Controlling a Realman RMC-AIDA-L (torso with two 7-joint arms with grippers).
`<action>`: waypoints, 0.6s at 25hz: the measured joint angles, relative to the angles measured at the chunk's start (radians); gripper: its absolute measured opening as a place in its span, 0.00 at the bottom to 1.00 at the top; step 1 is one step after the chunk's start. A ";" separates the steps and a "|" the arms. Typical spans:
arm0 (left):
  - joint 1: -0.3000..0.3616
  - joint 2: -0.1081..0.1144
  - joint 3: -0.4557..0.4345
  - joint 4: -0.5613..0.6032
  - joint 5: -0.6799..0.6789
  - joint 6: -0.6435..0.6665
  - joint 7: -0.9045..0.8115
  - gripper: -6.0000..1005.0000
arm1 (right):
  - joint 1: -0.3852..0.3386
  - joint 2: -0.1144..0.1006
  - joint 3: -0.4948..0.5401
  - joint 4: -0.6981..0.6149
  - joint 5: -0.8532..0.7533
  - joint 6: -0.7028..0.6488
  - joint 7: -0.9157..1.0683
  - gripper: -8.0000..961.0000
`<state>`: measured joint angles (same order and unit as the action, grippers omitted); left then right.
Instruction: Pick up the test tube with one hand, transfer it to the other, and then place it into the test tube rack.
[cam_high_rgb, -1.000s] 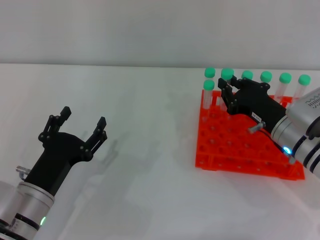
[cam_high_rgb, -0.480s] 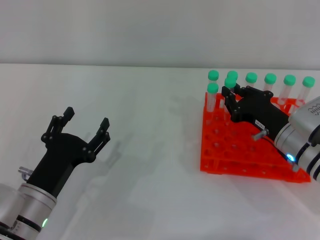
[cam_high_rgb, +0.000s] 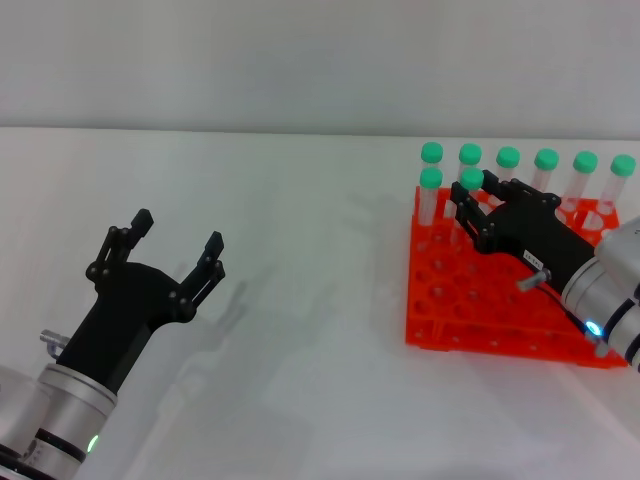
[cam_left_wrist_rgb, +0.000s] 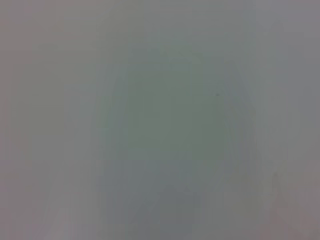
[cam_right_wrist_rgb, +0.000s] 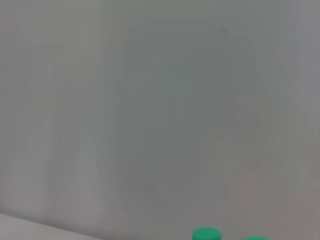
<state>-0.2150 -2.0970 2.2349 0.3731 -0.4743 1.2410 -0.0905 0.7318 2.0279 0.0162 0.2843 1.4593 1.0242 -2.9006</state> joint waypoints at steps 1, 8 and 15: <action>-0.001 0.000 0.000 0.000 0.000 0.000 0.000 0.88 | -0.004 0.000 0.000 0.001 0.000 0.008 0.001 0.29; -0.001 0.000 0.000 0.000 -0.001 0.000 -0.001 0.88 | -0.041 0.000 0.000 0.004 -0.003 0.083 0.016 0.43; -0.002 0.000 0.000 -0.002 -0.001 0.000 -0.002 0.88 | -0.109 -0.006 0.005 -0.012 0.002 0.170 0.038 0.74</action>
<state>-0.2175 -2.0970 2.2350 0.3708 -0.4756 1.2411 -0.0920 0.6225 2.0218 0.0214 0.2727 1.4617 1.1940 -2.8624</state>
